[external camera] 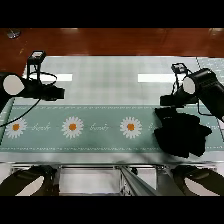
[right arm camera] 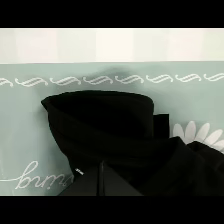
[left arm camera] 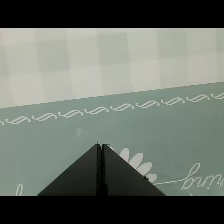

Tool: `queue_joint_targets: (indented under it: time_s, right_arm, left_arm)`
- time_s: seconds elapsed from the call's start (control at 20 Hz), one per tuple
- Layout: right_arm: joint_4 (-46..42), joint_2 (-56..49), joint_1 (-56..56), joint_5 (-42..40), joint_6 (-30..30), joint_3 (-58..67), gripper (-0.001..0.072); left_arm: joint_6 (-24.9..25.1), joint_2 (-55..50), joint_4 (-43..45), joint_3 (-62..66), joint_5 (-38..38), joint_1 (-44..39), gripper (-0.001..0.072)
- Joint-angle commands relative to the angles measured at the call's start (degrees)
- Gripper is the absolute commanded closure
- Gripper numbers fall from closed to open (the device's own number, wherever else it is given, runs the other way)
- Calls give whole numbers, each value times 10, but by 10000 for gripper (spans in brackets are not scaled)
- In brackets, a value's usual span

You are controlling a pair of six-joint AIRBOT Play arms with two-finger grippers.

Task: Fold the shirts.

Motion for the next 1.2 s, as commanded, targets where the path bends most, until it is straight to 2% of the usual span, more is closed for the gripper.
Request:
queue_joint_targets:
  time_s: [0.0, 0.5, 0.65, 1.0, 1.1, 1.15]
  right_arm:
    - [0, -1, 0, 0, 0, -1, 683]
    - [0, 0, 0, -2, 0, -1, 683]
    - [1, 0, 0, -34, 0, -1, 683]
    - [-10, 0, 0, -58, 0, 0, 683]
    - [-17, 0, 0, -55, -1, 0, 681]
    - [-17, 0, 0, -43, -12, 0, 648]
  left_arm:
    - [0, -1, 0, -1, 1, 0, 688]
    - [0, -4, 0, -1, 0, 0, 689]
    - [0, -4, 0, -1, 1, 0, 689]
    - [-7, -5, -12, -1, 66, 0, 689]
    - [-7, -4, -38, 1, 43, 0, 688]
    - [-6, -4, -57, 5, 15, 0, 685]
